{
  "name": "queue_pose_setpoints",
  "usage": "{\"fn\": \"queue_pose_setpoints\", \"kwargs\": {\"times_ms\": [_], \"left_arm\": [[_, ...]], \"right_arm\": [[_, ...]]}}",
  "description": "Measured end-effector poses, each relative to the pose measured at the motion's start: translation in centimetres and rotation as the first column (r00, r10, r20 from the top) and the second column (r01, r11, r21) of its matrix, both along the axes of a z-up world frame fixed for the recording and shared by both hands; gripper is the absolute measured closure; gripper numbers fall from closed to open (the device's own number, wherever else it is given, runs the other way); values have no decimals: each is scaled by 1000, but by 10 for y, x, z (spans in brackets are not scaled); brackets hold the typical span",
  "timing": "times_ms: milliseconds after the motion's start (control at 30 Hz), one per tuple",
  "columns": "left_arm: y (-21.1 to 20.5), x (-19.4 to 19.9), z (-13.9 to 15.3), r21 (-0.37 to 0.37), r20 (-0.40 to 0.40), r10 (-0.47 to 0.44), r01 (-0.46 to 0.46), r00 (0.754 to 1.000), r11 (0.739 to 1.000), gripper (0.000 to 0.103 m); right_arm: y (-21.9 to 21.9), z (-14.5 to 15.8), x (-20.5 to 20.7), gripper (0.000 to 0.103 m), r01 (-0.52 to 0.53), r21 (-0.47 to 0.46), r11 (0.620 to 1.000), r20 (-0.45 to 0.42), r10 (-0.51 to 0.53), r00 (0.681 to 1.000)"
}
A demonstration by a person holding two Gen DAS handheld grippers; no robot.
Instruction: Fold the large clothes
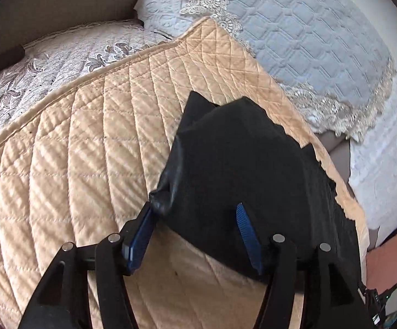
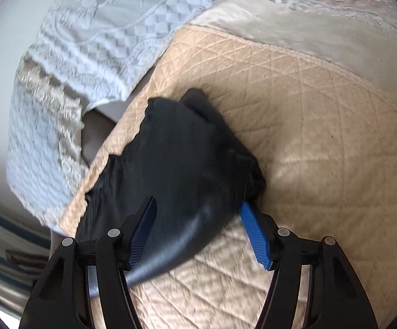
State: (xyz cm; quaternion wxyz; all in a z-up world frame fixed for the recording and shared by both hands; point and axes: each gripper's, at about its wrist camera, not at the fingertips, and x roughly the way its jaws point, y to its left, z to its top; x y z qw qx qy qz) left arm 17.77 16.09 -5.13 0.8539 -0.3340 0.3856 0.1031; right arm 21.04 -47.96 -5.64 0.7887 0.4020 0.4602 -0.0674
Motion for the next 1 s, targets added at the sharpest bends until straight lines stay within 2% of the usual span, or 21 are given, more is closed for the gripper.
{"fn": "queue_pose_setpoints", "kwargs": {"times_ms": [167,267,333,367,400,433,467,633,700,767,933,1000], "left_arm": [[2,6,-4,50,23,23,-24,999,998,41],[-1,13,-4,117,6,29,-30,1000,993,45],[-5,18,-3,174,-16,36,-33,999,984,56],[-7,20,-2,199,-26,38,-32,999,980,59],[-8,22,0,221,-36,42,-33,998,975,69],[-8,23,2,237,-41,44,-33,998,971,77],[-7,24,6,247,-49,37,-24,998,969,80],[-5,6,33,266,-21,-25,30,999,963,88],[-4,-12,44,278,0,-48,46,999,959,94],[-3,-34,51,277,15,-70,64,997,959,94],[-8,-84,47,268,-5,-116,113,993,957,95],[-10,-103,43,233,-7,-112,110,994,966,95]], "right_arm": [[-2,-3,3,39,57,-13,998,3,-57,998],[-2,-6,5,40,94,-19,995,-18,-95,995],[-2,-6,9,63,117,-58,991,-64,-121,991],[-3,-6,10,71,121,-72,990,-85,-127,988],[-5,-5,10,78,123,-62,990,-87,-128,988],[-6,-1,9,81,119,-59,991,-84,-124,989],[-6,3,8,84,111,-65,992,-81,-116,990],[1,40,-18,86,59,-74,996,-33,-61,998],[2,53,-38,86,51,-72,996,-28,-54,998],[1,60,-61,86,48,-61,997,-32,-50,998],[-2,67,-115,86,57,-50,997,-70,-61,996],[-7,67,-130,86,77,-36,996,-81,-80,994]]}}
